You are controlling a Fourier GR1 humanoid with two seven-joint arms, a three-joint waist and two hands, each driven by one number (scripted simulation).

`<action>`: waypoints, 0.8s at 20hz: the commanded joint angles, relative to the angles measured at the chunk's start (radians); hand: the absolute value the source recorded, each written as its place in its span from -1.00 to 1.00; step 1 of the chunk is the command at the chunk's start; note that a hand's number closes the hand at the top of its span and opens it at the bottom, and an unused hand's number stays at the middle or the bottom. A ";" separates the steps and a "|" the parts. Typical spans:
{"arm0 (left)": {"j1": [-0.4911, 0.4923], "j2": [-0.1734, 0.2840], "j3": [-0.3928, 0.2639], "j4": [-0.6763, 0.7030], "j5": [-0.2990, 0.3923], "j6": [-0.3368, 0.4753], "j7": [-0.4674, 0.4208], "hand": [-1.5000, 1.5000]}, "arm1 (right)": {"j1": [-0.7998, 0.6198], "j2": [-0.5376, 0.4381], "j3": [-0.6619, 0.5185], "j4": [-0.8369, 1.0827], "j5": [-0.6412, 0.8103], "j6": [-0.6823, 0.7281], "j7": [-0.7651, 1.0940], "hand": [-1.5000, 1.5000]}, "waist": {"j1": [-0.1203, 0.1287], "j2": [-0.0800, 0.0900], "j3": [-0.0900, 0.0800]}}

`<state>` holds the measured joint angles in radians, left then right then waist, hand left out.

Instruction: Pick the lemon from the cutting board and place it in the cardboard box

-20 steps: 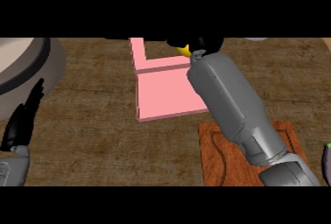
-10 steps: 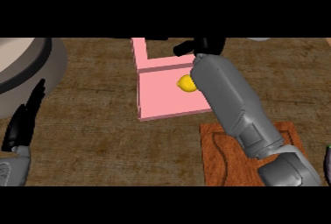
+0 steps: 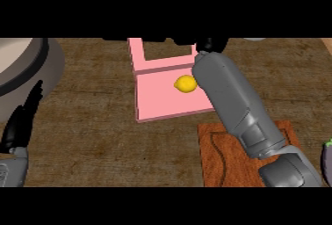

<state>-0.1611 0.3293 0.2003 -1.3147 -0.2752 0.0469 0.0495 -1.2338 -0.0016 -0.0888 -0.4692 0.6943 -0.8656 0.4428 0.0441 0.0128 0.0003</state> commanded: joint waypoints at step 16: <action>0.079 -0.003 0.040 -0.017 -0.002 0.021 0.004 0.00 | 0.685 -0.146 0.096 -0.960 -0.049 0.199 0.110 -1.00 | -0.094 -0.029 -0.001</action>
<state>-0.0763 0.3270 0.2415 -1.3434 -0.2756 0.0717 0.0509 -0.7220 -0.1038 -0.0252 -1.2047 0.6376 -0.7320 0.5019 -0.0404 -0.0154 -0.0003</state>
